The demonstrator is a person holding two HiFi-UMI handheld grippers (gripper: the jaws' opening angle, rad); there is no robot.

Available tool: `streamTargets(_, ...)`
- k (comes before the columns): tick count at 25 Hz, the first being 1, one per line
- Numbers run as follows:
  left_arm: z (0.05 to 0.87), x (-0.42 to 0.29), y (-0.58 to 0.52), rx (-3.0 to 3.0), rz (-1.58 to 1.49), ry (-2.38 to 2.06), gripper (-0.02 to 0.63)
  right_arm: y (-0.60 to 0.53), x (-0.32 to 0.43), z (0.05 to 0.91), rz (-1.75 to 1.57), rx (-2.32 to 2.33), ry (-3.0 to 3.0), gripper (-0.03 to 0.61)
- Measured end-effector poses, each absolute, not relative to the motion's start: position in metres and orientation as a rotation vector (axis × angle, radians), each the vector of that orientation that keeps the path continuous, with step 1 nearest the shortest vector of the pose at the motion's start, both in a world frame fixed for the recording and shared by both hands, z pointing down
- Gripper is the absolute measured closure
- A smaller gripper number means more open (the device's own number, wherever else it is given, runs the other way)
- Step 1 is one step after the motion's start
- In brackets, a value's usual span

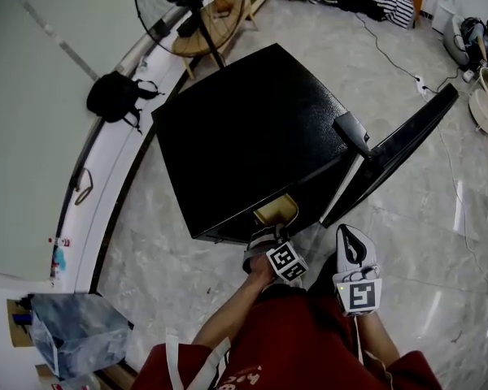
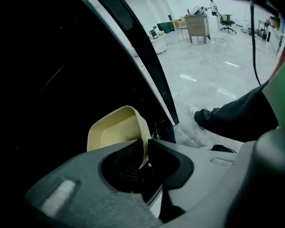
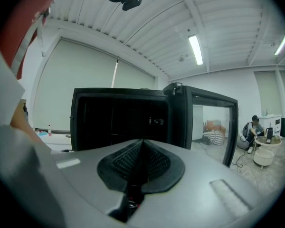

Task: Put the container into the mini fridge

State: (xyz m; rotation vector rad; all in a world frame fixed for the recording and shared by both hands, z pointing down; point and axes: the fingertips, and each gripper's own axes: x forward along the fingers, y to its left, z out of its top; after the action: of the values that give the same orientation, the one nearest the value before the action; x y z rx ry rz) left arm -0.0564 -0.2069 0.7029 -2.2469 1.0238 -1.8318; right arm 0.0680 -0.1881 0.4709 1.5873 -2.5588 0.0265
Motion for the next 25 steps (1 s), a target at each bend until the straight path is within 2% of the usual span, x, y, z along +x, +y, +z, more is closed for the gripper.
streamTargets(25,0.777,-0.098,-0.288,-2.067,-1.990,1.166,0.561,-0.187,0.069,0.496,0.082,1.509,-2.507,0.578)
